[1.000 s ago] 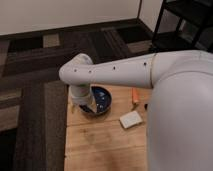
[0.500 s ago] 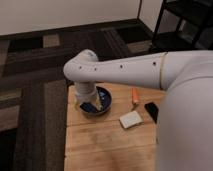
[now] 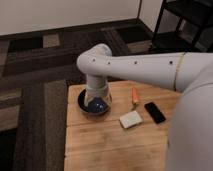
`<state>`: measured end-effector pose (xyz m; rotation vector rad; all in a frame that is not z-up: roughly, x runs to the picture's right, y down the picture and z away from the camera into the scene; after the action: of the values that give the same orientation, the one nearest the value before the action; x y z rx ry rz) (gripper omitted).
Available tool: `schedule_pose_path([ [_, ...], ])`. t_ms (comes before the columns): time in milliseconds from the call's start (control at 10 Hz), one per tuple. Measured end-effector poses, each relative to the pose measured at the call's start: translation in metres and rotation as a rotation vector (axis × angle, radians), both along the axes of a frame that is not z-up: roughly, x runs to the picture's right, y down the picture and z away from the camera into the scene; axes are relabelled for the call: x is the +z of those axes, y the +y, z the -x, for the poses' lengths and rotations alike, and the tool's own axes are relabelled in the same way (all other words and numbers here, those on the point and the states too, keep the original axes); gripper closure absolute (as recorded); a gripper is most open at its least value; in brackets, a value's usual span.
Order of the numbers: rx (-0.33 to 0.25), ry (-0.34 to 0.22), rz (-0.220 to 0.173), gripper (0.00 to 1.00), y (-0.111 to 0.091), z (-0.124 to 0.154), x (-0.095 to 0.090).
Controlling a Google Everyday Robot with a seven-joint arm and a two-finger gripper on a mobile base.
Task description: Place the ceramic cup in the ceramic bowl
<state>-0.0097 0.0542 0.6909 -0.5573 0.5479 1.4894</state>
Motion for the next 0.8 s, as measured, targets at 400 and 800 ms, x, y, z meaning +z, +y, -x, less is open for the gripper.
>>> schedule_pose_path([
  [400,-0.004,0.072,0.009,0.35,-0.02,-0.07,0.004],
  [800,0.014,0.106,-0.001,0.35,-0.033,-0.118,-0.002],
])
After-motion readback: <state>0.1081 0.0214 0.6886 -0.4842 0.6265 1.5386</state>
